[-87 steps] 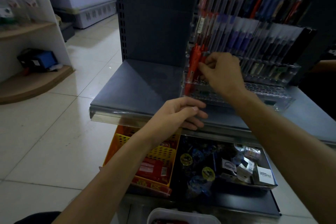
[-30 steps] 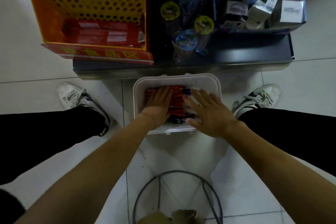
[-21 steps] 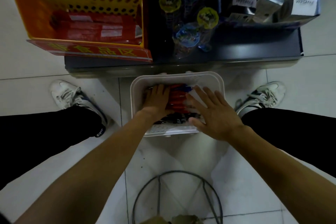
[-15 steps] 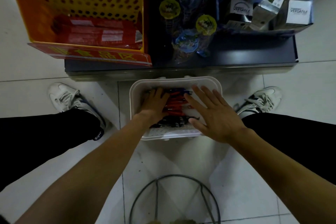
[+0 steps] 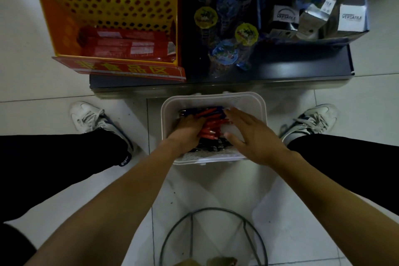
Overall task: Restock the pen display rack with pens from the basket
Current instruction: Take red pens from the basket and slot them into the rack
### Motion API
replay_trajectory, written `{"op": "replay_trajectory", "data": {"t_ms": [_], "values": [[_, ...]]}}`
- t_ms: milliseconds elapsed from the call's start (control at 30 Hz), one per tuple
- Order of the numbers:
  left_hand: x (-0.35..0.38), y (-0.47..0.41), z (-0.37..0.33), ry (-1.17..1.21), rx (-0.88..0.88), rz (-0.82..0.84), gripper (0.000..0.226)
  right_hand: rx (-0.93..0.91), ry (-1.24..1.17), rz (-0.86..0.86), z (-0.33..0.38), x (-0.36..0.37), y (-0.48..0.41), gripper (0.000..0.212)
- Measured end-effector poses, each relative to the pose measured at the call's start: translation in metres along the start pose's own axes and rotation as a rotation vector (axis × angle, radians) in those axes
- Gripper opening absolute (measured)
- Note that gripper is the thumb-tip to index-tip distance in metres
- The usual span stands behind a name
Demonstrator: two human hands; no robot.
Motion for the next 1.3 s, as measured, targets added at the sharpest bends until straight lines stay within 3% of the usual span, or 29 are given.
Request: {"op": "replay_trajectory", "data": {"t_ms": [200, 400, 600, 1000, 1133, 1300], "values": [[-0.015, 0.001, -0.005, -0.029, -0.008, -0.048, 0.05, -0.012, 0.056, -0.049, 0.001, -0.014, 0.008, 0.065], [0.0, -0.009, 0.0, -0.056, -0.058, -0.021, 0.043, 0.012, 0.058, 0.005, -0.006, -0.006, 0.005, 0.066], [0.0, -0.021, 0.012, 0.122, -0.181, -0.052, 0.042, 0.022, 0.0, 0.009, -0.012, 0.002, -0.003, 0.066], [0.006, -0.012, 0.005, 0.076, -0.031, 0.152, 0.035, 0.058, -0.067, -0.016, -0.017, 0.006, -0.01, 0.063], [0.009, -0.007, 0.005, 0.134, -0.043, 0.262, 0.05, 0.06, -0.081, -0.018, -0.018, 0.005, -0.01, 0.062], [0.014, -0.006, 0.007, 0.033, -0.028, 0.32, 0.064, 0.061, -0.077, -0.007, -0.021, 0.008, -0.011, 0.061]]}}
Point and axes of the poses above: each hand's wrist, its own y-axis away from the middle knuckle, its own x-axis out of the palm, z = x × y, the point moved 4 cm from there along -y, towards the middle knuckle, and after that the axes turned 7 degrees about x, right-handed, at the moved point
